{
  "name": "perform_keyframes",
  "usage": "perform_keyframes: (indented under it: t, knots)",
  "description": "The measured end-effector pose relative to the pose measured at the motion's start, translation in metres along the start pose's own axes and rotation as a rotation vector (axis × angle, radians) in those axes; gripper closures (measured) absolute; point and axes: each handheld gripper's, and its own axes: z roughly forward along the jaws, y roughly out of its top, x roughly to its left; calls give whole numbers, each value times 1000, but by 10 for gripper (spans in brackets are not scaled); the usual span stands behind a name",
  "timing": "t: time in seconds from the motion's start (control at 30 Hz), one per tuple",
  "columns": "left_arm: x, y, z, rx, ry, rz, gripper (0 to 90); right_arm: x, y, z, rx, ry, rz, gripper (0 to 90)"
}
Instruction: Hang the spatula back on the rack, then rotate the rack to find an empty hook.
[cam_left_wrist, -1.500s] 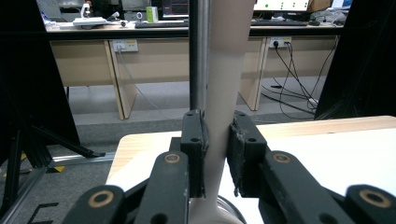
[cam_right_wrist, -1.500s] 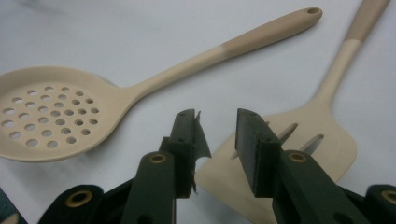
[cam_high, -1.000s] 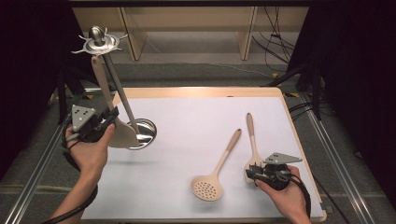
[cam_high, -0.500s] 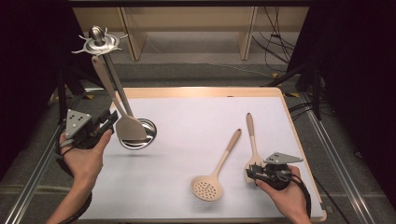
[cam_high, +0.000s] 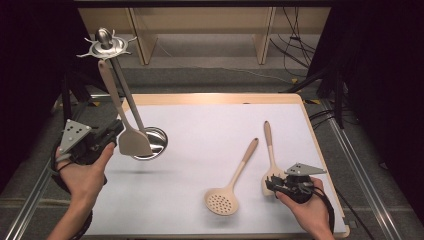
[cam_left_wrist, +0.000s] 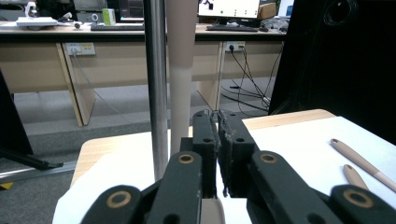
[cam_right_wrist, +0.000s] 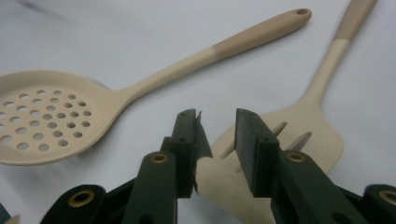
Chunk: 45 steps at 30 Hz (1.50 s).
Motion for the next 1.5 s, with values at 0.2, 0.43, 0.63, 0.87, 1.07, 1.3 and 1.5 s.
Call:
perform_keyframes:
  t: [0.2, 0.43, 0.63, 0.87, 1.07, 1.3, 1.5]
  knots:
    - [-1, 6, 0, -12, -12, -3, 875, 3, -1, -3, 6, -14, 16, 696]
    - [-2, 7, 0, -14, -17, -14, 871, 3, 1, -1, 5, -23, 14, 696]
    - [-2, 14, -1, -19, -23, -12, 868, 3, 1, -1, 4, -19, 17, 696]
    - [-5, 25, -3, -39, -41, -9, 889, 1, 1, -1, -17, 0, 14, 696]
    - [-9, 43, 0, -71, -43, -10, 892, 0, 1, 1, -11, 1, 4, 696]
    - [-14, 72, 11, -117, -47, 3, 893, 3, 0, -1, 12, 3, 31, 696]
    - [-14, 95, 18, -156, -42, 7, 894, 5, 1, -1, 10, -10, 22, 696]
